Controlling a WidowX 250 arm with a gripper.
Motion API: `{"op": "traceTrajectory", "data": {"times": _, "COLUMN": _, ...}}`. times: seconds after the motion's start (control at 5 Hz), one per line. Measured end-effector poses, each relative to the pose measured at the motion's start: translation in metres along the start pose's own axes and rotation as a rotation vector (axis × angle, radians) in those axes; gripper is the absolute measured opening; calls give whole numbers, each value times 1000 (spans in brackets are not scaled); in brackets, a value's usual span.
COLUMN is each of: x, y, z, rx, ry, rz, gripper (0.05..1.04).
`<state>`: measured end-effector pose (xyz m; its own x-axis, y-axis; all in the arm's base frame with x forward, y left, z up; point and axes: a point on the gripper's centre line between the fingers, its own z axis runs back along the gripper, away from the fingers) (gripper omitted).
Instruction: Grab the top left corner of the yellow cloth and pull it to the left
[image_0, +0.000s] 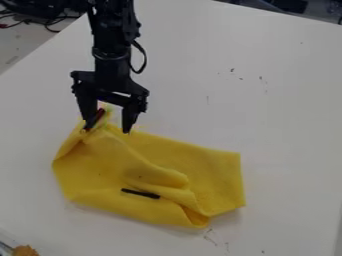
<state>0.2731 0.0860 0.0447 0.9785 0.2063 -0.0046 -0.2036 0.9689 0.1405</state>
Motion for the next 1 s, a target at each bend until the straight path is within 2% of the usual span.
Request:
{"op": "traceTrajectory", "data": {"times": 0.2, "x": 12, "y": 13, "z": -3, "rx": 3, "ry": -17, "rz": 9, "gripper": 1001}}
{"op": "traceTrajectory", "data": {"times": 0.6, "x": 22, "y": 26, "z": -12, "rx": 0, "ry": -14, "rz": 11, "gripper": 982}}
{"op": "traceTrajectory", "data": {"times": 0.8, "x": 22, "y": 29, "z": -17, "rx": -1, "ry": -6, "rz": 16, "gripper": 853}}
{"op": "traceTrajectory", "data": {"times": 1.0, "x": 22, "y": 31, "z": -19, "rx": -1, "ry": -8, "rz": 20, "gripper": 551}}
